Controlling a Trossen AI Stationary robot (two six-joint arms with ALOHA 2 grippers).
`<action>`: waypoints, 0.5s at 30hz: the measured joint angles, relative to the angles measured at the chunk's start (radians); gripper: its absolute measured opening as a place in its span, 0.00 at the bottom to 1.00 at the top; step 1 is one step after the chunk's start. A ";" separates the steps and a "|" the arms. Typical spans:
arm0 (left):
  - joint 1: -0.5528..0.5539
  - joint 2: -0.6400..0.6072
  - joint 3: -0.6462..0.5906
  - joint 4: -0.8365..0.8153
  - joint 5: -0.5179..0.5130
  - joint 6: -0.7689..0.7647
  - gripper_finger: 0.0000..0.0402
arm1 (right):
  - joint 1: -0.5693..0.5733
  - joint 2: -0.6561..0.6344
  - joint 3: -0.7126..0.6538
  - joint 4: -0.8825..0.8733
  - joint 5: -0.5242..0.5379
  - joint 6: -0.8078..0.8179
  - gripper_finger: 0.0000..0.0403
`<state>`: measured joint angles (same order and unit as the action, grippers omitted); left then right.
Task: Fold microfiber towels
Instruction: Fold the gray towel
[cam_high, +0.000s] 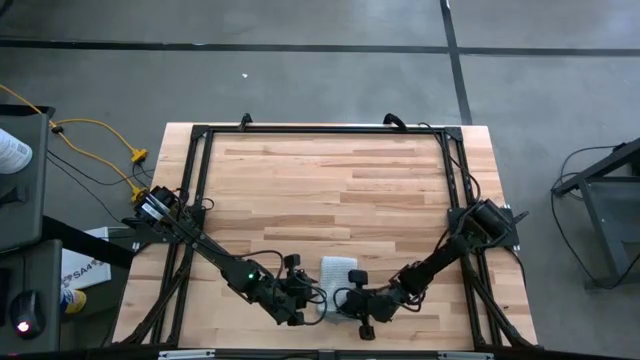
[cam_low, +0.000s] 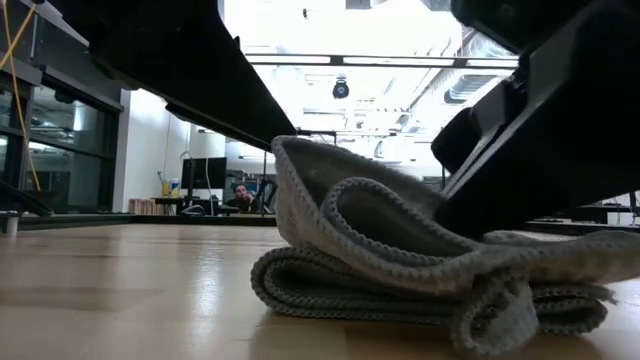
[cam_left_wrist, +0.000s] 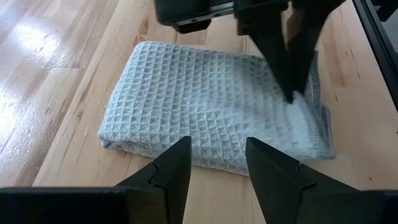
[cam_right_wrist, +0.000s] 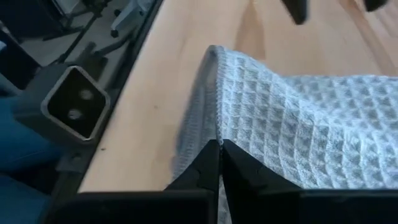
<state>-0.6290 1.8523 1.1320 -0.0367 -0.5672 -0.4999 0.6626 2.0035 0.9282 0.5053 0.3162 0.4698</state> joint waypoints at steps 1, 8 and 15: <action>0.000 0.000 0.000 0.000 0.000 0.000 0.38 | 0.006 0.000 0.004 -0.002 0.000 0.000 0.01; 0.000 0.000 0.000 0.000 0.000 -0.001 0.38 | 0.021 0.000 0.031 -0.009 0.002 -0.004 0.01; 0.000 0.000 0.000 -0.001 0.000 -0.003 0.38 | 0.018 0.000 0.033 -0.058 -0.029 0.027 0.01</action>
<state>-0.6292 1.8523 1.1320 -0.0372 -0.5674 -0.5026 0.6804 2.0033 0.9611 0.4477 0.2869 0.4972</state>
